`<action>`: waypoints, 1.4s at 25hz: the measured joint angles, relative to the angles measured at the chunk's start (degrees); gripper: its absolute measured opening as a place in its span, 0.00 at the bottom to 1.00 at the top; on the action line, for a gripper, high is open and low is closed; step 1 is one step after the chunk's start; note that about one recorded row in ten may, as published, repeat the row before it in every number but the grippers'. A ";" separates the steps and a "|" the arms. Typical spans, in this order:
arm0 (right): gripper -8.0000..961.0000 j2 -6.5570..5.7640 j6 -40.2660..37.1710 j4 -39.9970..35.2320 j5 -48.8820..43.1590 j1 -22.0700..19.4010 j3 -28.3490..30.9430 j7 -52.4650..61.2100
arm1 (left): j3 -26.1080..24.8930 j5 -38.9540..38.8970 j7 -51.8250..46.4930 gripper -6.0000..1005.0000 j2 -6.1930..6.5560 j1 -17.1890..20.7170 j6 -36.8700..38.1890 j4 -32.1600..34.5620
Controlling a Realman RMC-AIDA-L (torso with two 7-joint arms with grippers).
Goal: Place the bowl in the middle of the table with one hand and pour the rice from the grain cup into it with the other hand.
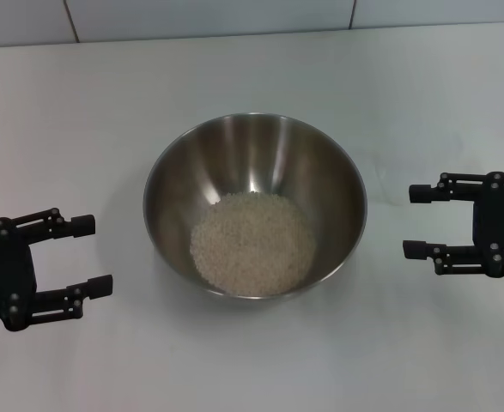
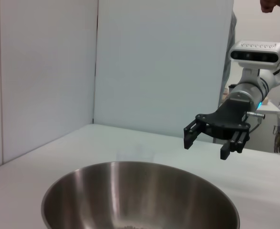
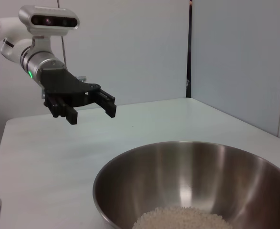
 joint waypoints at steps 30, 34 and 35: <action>0.75 0.50 0.00 -0.20 0.07 0.09 0.00 0.00 | 0.00 0.57 -0.57 0.77 -0.07 -0.24 0.24 1.11; 0.75 0.66 -0.01 -0.60 0.08 0.09 0.00 0.00 | 0.00 0.56 -0.57 0.77 -0.06 -0.27 0.23 1.11; 0.75 0.69 -0.01 -0.61 0.08 0.09 0.01 0.00 | 0.00 0.57 -0.57 0.77 -0.06 -0.27 0.23 1.11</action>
